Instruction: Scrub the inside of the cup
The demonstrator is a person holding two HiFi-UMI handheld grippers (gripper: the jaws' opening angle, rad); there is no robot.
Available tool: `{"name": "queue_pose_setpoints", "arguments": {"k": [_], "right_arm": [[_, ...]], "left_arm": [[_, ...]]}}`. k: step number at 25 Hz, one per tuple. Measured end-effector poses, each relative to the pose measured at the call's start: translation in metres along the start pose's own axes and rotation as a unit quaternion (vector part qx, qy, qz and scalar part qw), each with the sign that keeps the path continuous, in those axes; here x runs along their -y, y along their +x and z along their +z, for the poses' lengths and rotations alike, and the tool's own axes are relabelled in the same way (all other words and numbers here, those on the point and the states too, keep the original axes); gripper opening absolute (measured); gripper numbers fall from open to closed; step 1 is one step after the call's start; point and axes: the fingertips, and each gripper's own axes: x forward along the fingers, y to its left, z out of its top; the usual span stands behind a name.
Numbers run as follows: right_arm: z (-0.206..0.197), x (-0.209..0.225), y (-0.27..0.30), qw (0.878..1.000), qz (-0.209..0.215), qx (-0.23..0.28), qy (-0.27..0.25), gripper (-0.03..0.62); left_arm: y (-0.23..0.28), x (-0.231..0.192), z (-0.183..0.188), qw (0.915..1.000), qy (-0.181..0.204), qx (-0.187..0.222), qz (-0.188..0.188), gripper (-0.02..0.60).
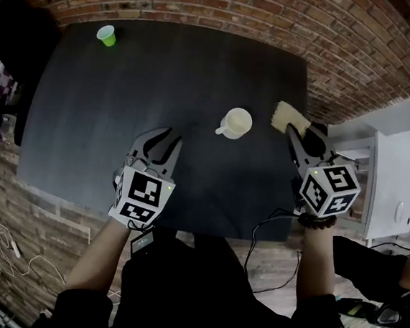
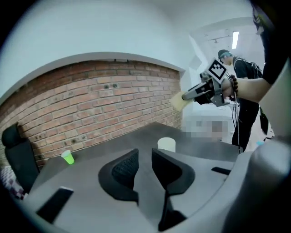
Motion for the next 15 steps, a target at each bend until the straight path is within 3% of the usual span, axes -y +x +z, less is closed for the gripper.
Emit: {"name": "queue_pose_setpoints", "arguments": {"k": [4,7,11,15], "right_arm": [[-0.013,-0.008,-0.036,0.992,0.003,0.075,0.101,0.091],[-0.014,-0.007,-0.061,0.984,-0.012,0.116,0.135,0.091],[-0.014,-0.020,-0.090,0.979,-0.027,0.153,0.129,0.091],[-0.010,-0.040,-0.115,0.981,-0.022,0.176,0.083,0.091]], "left_arm": [[-0.030,-0.008,0.021,0.9993,-0.025,0.014,0.024,0.101],[-0.044,-0.006,0.041,0.9960,-0.073,0.039,0.034,0.101],[-0.055,0.009,0.072,0.9869,-0.129,0.092,0.031,0.101],[-0.068,0.034,0.091,0.9829,-0.138,0.121,0.020,0.101]]}}
